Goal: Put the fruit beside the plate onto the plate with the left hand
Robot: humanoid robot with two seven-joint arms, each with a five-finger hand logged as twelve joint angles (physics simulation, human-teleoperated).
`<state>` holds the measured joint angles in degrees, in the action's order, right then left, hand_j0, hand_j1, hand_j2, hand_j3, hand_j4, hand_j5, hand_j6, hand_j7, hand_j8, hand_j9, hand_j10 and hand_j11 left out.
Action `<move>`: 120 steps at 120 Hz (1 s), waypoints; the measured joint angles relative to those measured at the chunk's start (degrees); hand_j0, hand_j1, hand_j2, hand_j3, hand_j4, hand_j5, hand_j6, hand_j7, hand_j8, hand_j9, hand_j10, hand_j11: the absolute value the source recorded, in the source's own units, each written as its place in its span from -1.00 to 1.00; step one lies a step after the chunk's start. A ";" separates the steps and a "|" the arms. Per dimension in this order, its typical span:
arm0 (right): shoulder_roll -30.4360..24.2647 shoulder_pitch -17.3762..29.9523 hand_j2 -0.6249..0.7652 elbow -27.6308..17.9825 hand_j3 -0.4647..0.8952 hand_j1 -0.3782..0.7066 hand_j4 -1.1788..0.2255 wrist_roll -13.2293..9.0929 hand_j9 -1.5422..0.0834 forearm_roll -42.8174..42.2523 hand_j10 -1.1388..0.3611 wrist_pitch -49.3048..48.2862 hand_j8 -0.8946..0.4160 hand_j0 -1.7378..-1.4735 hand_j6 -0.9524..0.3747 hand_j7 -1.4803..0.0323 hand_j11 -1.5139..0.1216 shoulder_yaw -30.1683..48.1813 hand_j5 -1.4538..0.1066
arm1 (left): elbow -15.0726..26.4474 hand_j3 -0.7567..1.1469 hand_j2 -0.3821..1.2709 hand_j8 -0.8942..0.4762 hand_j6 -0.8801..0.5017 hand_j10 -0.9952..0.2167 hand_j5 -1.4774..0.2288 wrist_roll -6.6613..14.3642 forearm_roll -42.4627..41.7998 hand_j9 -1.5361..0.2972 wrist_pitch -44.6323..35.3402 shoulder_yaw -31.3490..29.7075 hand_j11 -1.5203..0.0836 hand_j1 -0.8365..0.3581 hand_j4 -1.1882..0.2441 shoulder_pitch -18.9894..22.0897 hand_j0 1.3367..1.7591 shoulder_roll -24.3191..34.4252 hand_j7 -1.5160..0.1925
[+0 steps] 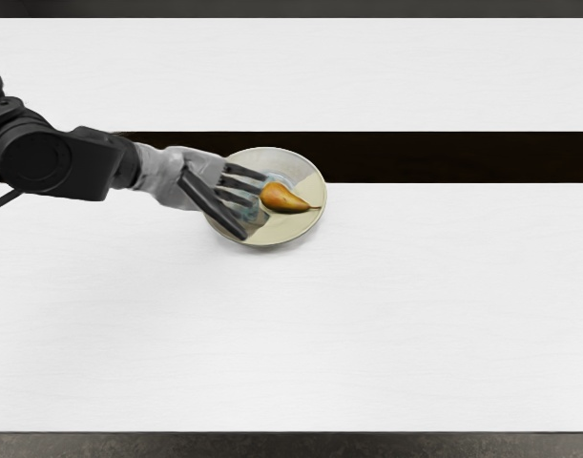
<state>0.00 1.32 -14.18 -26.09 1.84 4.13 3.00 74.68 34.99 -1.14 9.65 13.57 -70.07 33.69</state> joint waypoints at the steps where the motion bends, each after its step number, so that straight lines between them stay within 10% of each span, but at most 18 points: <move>1: 0.00 0.00 -0.11 0.00 -0.32 -0.87 0.63 0.00 0.84 0.00 0.47 0.00 0.32 -0.40 0.39 0.90 0.80 0.00 0.81 | 0.27 -0.20 -0.52 0.20 0.17 0.52 0.62 0.00 -0.12 0.57 0.03 0.23 0.78 0.84 0.56 0.41 0.52 0.31 0.66; 120: 0.00 0.00 -0.11 -1.64 -0.32 -0.87 0.63 0.00 0.84 0.07 0.48 0.00 0.32 -0.40 0.39 0.90 0.80 0.17 0.81 | 7.00 -0.20 -0.53 0.27 0.24 0.60 0.69 0.01 -31.68 0.63 25.09 6.77 0.85 0.92 0.62 16.74 0.52 30.50 0.73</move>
<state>0.00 1.32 -15.82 -26.10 1.91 4.13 3.16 81.67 35.00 -32.82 34.75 20.34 -53.32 64.19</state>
